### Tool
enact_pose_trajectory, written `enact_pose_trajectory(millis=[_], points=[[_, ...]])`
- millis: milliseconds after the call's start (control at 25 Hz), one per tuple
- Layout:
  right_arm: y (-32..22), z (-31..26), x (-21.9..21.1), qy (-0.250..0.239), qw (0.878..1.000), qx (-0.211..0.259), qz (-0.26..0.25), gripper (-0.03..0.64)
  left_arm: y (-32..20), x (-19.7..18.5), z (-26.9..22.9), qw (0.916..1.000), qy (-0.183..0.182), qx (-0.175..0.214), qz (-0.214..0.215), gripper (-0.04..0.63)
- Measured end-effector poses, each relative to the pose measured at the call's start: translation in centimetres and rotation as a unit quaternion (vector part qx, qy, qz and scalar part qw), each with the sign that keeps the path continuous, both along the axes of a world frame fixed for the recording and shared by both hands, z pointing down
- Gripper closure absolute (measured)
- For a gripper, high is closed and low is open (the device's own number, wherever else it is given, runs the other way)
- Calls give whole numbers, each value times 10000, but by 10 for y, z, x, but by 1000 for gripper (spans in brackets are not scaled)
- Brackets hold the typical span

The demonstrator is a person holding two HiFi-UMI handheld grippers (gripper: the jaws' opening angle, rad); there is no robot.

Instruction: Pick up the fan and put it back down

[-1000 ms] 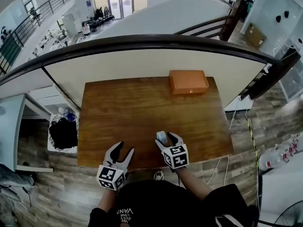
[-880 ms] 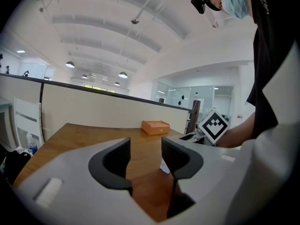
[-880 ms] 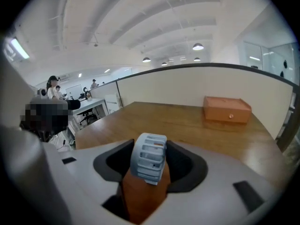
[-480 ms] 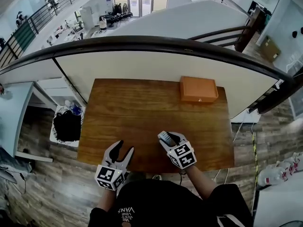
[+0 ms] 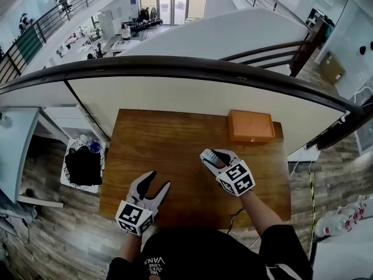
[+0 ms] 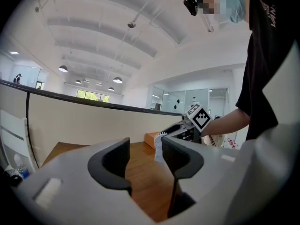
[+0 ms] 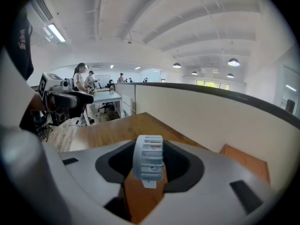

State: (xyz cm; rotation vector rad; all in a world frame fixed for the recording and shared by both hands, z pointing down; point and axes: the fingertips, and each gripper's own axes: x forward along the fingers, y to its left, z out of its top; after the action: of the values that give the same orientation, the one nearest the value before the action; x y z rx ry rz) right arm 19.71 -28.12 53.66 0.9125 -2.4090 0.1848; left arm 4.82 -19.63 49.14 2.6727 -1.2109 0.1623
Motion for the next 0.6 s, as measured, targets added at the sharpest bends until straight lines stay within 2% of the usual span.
enact_pose_trajectory(millis=[360, 600], points=[[-99, -4, -27, -17, 9990, 414, -181, 436, -48, -30, 0, 9999, -30, 30, 128, 393], [-158, 8, -60, -288, 9973, 442, -508, 436, -79, -51, 18, 9999, 80, -105, 48, 394]])
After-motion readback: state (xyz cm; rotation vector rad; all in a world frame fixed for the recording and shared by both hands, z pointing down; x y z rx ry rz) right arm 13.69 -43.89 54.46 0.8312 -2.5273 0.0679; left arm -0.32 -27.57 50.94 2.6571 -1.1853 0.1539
